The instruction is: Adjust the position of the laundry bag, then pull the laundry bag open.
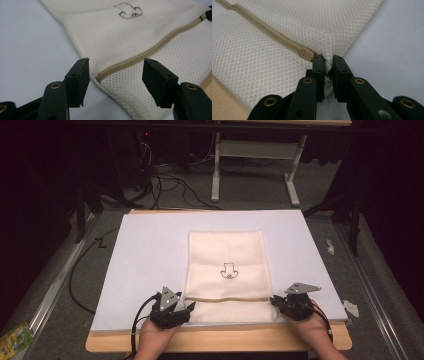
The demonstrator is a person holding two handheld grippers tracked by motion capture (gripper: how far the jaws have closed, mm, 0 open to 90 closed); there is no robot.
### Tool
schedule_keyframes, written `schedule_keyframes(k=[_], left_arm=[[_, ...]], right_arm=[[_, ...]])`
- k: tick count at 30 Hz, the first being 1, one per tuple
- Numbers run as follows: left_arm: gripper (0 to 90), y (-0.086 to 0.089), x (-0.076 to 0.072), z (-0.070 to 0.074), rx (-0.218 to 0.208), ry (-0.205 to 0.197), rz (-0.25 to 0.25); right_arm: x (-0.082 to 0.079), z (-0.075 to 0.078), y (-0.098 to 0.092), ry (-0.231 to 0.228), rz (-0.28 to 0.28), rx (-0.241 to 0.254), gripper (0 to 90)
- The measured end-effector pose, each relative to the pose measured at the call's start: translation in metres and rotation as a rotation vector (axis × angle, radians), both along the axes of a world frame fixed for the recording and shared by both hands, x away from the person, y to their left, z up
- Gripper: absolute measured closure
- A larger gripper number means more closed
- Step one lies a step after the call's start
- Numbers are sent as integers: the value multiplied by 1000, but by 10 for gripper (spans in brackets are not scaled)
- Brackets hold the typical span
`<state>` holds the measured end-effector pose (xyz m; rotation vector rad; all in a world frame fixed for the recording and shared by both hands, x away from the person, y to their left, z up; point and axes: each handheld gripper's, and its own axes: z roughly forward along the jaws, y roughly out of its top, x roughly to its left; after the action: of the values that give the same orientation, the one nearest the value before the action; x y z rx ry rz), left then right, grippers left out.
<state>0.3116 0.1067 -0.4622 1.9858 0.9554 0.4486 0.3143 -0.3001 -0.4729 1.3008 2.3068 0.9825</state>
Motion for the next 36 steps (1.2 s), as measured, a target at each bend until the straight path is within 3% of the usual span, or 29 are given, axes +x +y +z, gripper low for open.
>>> schedule_keyframes(k=[6,12,16,18,21,28,36], left_arm=[[374,-1,1,-1,-7,-7,1],[421,-10,2,2,-63,-12,-29],[423,-19,2,3,-76,-12,-55],[429,-27,3,5,-95,-3,-81],[442,-39,6,7,-75,-10,-106],[435,-64,15,10,-122,5,-126],[492,-112,23,11,-170,60,-208]], right_arm=[[-1,3,1,-18,6,0,836],[-2,11,3,-51,-7,14,838],[-4,16,7,-77,-9,16,839],[-5,18,8,-86,-1,22,839],[-6,20,9,-101,8,28,841],[-4,22,7,-123,19,39,841],[-6,24,6,-137,23,54,841]])
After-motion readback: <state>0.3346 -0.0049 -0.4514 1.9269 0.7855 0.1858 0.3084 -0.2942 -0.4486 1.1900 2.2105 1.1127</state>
